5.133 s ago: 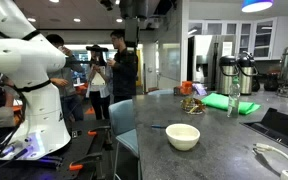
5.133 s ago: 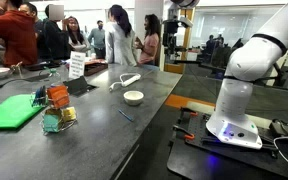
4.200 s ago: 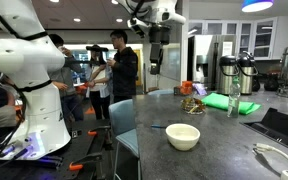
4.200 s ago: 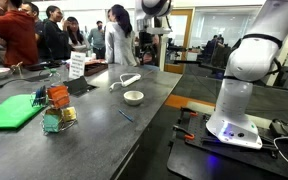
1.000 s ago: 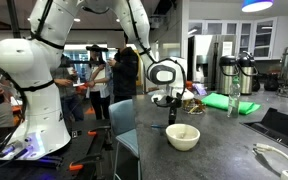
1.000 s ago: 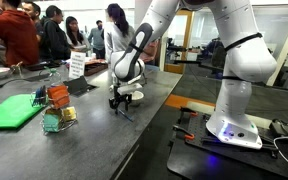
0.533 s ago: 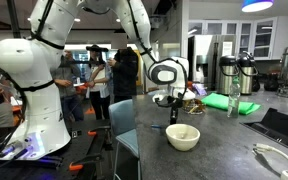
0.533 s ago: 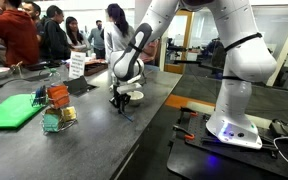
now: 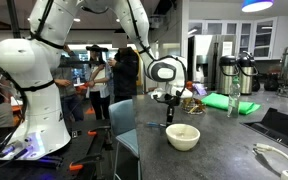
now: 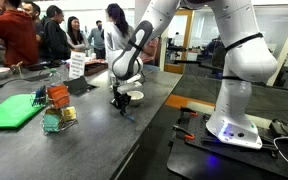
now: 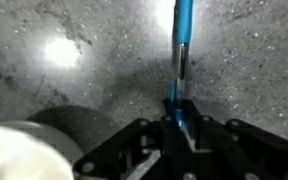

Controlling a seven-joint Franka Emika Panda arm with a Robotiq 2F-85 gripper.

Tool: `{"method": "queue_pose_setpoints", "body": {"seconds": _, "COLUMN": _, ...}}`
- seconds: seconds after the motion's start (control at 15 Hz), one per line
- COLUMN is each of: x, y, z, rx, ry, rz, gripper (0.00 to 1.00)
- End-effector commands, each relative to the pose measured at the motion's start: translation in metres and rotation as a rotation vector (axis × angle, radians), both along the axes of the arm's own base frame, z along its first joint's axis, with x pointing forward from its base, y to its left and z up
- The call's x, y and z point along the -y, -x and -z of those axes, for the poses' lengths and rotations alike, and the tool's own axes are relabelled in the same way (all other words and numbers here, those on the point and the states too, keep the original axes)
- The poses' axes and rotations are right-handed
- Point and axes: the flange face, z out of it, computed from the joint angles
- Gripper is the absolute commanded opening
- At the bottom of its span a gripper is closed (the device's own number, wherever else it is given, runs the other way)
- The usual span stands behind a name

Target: Pick up the pen on the table and put it in the bowl

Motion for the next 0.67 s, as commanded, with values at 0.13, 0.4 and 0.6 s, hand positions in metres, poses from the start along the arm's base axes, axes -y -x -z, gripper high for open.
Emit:
{"method": "queue_pose_setpoints", "body": {"seconds": 0.13, "x": 0.012, "y": 0.004, "z": -0.057, "rx": -0.021, "ry": 0.049, "rz": -0.147, "gripper": 0.04}}
{"method": "queue_pose_setpoints", "body": {"seconds": 0.4, "x": 0.038, "y": -0.008, "z": -0.098, "rx": 0.086, "ry": 0.077, "rz": -0.189, "gripper": 0.04}}
{"method": "queue_pose_setpoints", "body": {"seconds": 0.6, "x": 0.068, "y": -0.016, "z": -0.114, "rx": 0.153, "ry": 0.095, "rz": -0.183, "gripper": 0.04}}
